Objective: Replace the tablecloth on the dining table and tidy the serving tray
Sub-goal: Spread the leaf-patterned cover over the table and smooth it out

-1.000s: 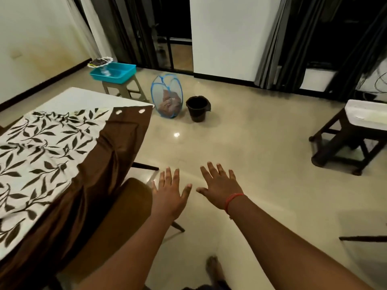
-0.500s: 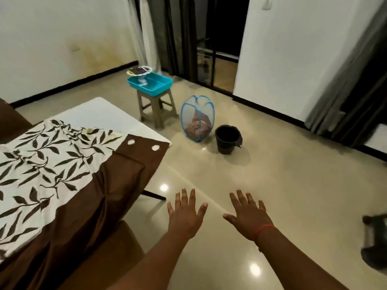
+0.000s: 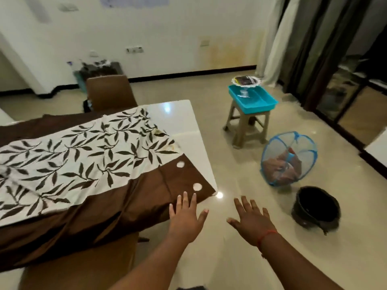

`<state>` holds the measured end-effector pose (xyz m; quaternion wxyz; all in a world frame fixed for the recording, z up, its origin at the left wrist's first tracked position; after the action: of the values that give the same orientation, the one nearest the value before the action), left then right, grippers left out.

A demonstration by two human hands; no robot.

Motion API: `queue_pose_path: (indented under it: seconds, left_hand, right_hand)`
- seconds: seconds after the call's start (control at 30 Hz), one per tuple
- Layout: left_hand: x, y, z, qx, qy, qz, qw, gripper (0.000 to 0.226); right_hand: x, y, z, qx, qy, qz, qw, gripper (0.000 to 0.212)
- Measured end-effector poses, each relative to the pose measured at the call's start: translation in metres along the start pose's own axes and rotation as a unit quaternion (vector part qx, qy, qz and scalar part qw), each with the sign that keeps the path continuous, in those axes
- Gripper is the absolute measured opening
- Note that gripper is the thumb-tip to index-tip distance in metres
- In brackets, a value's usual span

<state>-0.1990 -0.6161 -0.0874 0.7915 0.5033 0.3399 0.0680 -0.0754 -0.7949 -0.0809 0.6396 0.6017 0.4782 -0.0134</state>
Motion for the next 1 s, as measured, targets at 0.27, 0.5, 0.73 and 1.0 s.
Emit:
queue_pose_path:
  seconds: [0.27,0.5,0.73,1.0]
  left_hand:
    - [0.164,0.058,-0.007,-0.100,0.106,0.016,0.989,0.101]
    - [0.283,0.123,0.022,-0.132,0.155,0.024,0.979,0.091]
    - [0.365,0.140,0.012,-0.170,0.264,0.041,0.949,0.076]
    - [0.392,0.152,-0.001,-0.206,0.401,0.029,0.892,0.071]
  right_hand:
    - [0.182,0.101,-0.006,-0.079,0.081,-0.044,0.993,0.078]
    - [0.291,0.209,-0.012,-0.147,0.136,-0.058,0.978,0.078]
    - [0.410,0.294,-0.023,-0.210,0.221,-0.081,0.949,0.077]
    - [0.502,0.376,-0.051,-0.283,0.305,-0.114,0.902,0.078]
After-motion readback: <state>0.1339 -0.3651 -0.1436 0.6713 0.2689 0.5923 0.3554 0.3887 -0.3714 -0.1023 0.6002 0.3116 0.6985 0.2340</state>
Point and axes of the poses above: each hand's wrist, its own x-axis towards the middle knuckle, its own y-axis out of the back of the hand, z = x × y, the point moved 7 cm from there along x, towards the middle knuckle, and after that the axes turned 14 degrees about -z, right-handed, at the moved point
